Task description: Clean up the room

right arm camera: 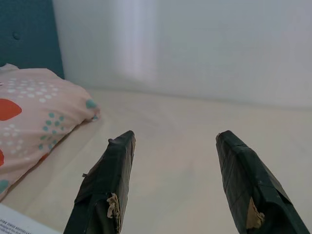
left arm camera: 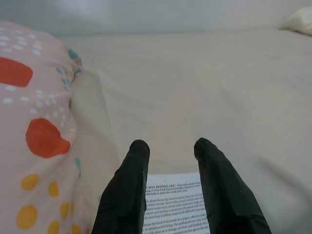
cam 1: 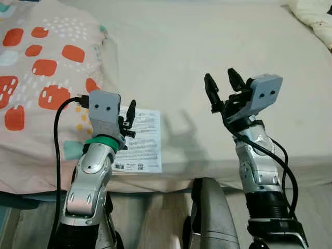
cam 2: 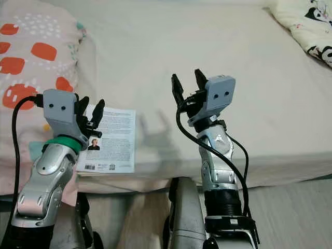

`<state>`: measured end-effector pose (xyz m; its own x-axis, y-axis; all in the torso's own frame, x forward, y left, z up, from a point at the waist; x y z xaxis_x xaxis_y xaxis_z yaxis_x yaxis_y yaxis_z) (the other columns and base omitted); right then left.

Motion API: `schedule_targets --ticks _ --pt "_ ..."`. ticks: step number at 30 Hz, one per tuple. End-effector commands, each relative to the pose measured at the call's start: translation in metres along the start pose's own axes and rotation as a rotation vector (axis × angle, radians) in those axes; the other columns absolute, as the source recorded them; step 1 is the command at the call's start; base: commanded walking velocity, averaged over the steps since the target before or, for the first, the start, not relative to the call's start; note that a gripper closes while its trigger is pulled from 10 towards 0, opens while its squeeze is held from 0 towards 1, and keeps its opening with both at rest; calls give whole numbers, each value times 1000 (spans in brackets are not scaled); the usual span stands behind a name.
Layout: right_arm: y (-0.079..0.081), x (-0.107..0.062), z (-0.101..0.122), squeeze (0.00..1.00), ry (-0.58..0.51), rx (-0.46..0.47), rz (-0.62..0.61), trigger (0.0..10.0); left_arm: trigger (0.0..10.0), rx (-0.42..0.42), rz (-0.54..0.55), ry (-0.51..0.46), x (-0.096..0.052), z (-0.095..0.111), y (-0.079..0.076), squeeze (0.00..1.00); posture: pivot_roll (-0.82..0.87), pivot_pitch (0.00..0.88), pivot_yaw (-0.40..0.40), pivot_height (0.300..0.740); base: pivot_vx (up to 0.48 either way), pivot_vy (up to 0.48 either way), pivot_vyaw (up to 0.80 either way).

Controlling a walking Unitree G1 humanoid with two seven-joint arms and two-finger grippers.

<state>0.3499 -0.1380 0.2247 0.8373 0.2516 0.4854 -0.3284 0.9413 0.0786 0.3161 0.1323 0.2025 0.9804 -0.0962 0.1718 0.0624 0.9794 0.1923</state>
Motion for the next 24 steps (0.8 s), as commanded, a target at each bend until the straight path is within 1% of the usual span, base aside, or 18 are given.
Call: schedule_targets --ticks 1,3,5,7,12,16,24 --pt "-1 -6 -6 0 24 4 -17 10000 10000 -3 -2 19 -1 -7 -2 0 -24 72 -16 543 0 0 0" --pt "0 -8 -9 0 35 9 -20 10000 10000 -8 -3 23 -1 -8 -2 0 -26 68 -15 548 0 0 0" --pt "1 -16 -18 0 71 28 -42 10000 10000 -10 1 22 0 -10 -3 0 -30 64 -12 562 0 0 0" --pt "2 -19 -22 0 86 34 -45 10000 10000 -6 10 19 0 -10 -1 0 -32 62 -10 571 0 0 0" --pt "3 -21 -25 0 96 35 -44 10000 10000 5 20 13 1 -10 2 0 -32 61 -11 581 0 0 0" --pt "2 -21 -26 0 104 46 -49 10000 10000 18 36 4 4 -9 8 0 -32 58 -14 599 0 0 0" --pt "0 -20 -26 0 107 40 -53 10000 10000 8 37 -9 7 -7 5 0 -33 55 -14 632 0 0 0"
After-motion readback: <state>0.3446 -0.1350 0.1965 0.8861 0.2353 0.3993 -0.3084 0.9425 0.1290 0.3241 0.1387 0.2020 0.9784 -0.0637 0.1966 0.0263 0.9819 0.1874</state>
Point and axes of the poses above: a point about 5 cm out from each wrist's last joint towards the gripper, its own x axis pointing out of the wrist towards the gripper, its own z axis along the axis of the wrist's last joint, y = z × x, the point moved 2 cm from there along x, pointing out of the wrist towards the gripper, and after that the axes turned 7 degrees about x, right-handed, at the moved point
